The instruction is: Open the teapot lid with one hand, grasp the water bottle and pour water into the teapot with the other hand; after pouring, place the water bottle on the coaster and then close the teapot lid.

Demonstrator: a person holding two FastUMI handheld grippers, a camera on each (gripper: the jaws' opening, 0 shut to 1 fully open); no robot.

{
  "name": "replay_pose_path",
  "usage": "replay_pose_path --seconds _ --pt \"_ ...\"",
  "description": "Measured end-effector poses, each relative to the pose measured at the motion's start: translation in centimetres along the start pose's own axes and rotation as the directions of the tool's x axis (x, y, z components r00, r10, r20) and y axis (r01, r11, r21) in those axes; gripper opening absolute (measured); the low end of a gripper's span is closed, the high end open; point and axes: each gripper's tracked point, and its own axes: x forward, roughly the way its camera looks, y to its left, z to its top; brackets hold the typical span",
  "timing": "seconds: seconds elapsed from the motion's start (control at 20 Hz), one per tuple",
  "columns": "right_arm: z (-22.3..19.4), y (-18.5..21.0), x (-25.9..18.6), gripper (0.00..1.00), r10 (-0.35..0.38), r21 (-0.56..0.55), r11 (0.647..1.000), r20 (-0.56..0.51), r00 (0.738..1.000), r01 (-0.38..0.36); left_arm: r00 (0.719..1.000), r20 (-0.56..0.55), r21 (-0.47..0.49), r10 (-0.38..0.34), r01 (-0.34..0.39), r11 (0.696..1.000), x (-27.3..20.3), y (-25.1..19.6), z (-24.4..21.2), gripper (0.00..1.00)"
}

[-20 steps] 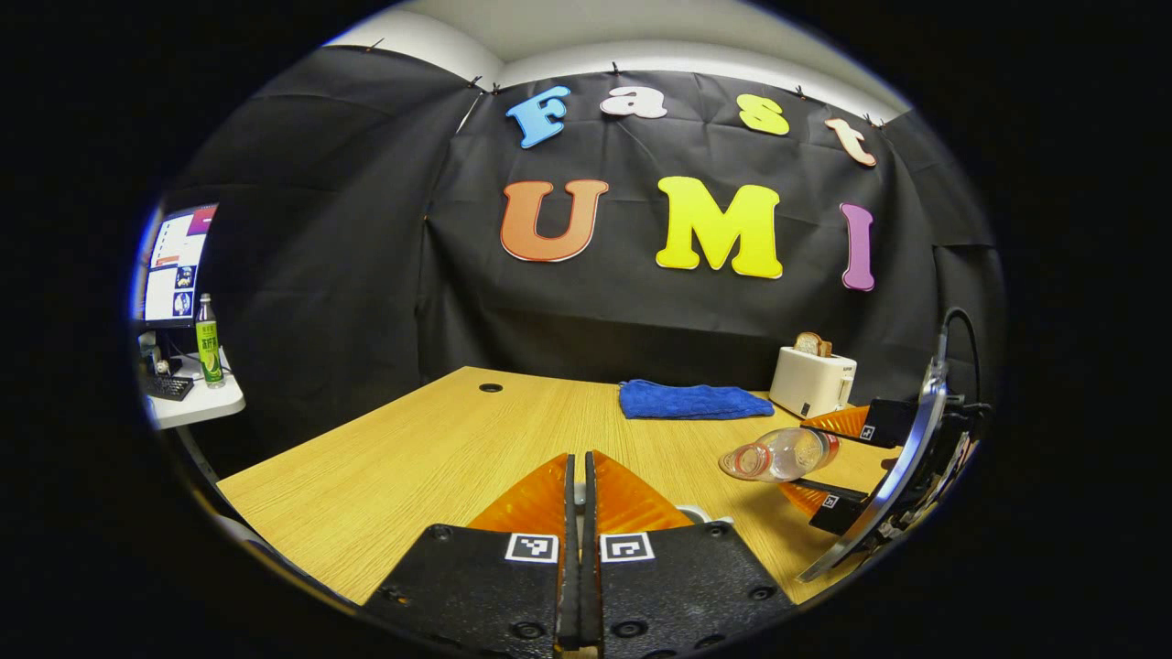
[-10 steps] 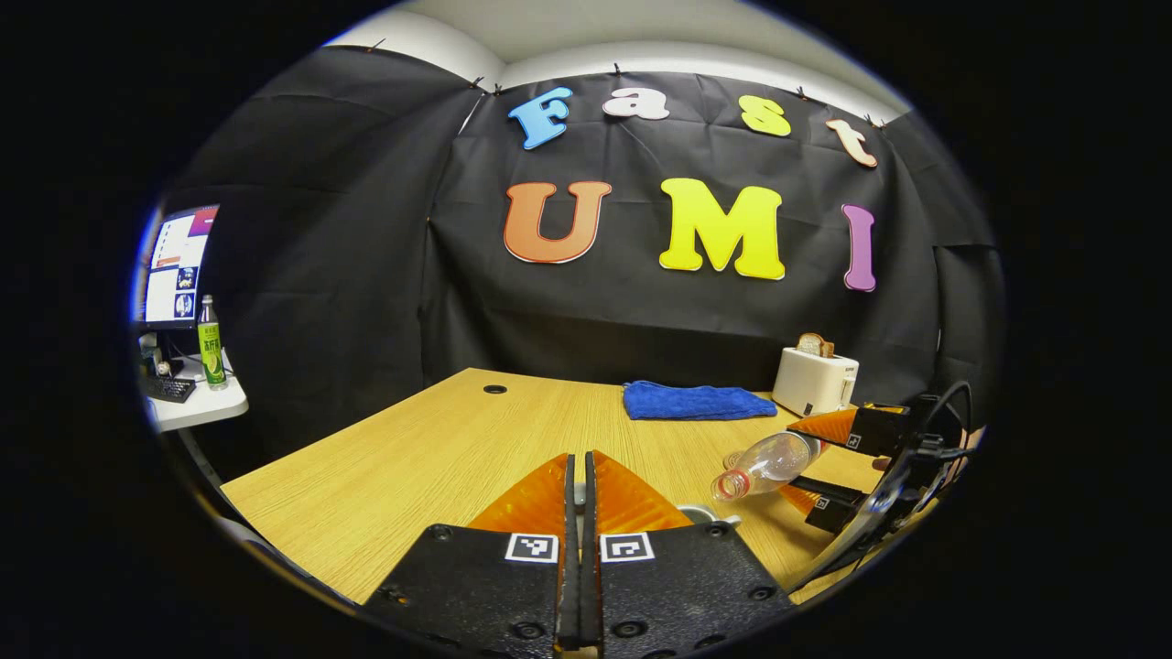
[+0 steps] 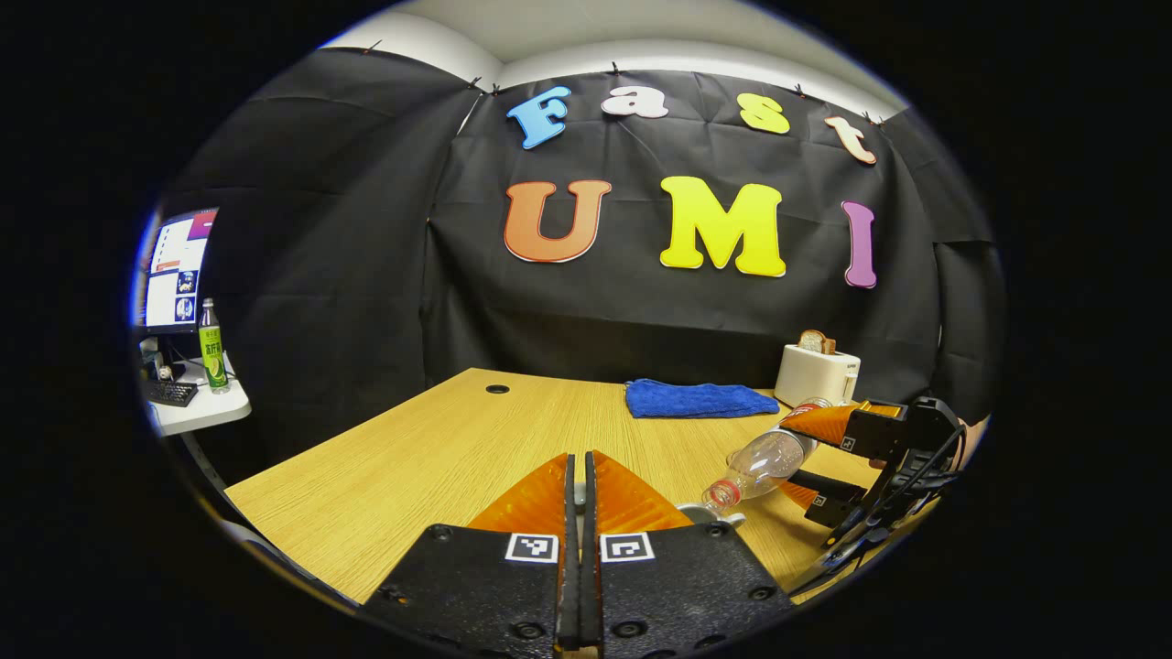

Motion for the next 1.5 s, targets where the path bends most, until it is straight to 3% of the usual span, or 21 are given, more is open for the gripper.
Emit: replay_pose_path --seconds 1.5 --pt "1.1 -4.0 0.4 0.70 -0.100 -0.260 0.959 0.053 0.994 0.110 1.000 0.022 -0.004 -0.006 0.006 1.000 -0.8 0.4 1.2 0.03"
